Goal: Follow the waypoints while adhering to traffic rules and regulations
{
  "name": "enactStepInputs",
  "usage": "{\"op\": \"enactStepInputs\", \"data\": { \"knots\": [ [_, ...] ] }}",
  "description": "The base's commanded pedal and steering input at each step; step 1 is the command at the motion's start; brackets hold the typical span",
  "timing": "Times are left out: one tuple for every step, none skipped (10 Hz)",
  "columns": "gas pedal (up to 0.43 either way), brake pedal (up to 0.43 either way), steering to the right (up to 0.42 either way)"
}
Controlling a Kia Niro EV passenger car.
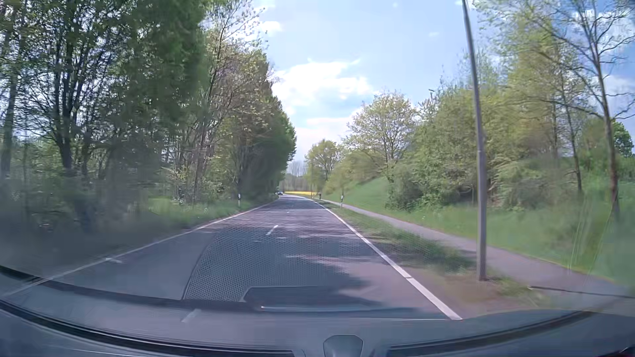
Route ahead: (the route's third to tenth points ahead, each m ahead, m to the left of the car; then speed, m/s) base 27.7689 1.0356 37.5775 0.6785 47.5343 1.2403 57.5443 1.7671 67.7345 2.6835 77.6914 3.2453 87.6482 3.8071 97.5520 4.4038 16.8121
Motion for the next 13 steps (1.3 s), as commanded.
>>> {"op": "enactStepInputs", "data": {
  "knots": [
    [0.067,0.000,-0.007],
    [0.067,0.000,-0.007],
    [0.067,0.000,-0.007],
    [0.067,0.000,-0.007],
    [0.067,0.000,-0.007],
    [0.067,0.000,-0.007],
    [0.067,0.000,-0.007],
    [0.067,0.000,-0.007],
    [0.067,0.000,-0.007],
    [0.067,0.000,-0.006],
    [0.067,0.000,-0.005],
    [0.067,0.000,-0.005],
    [0.067,0.000,-0.005]
  ]
}}
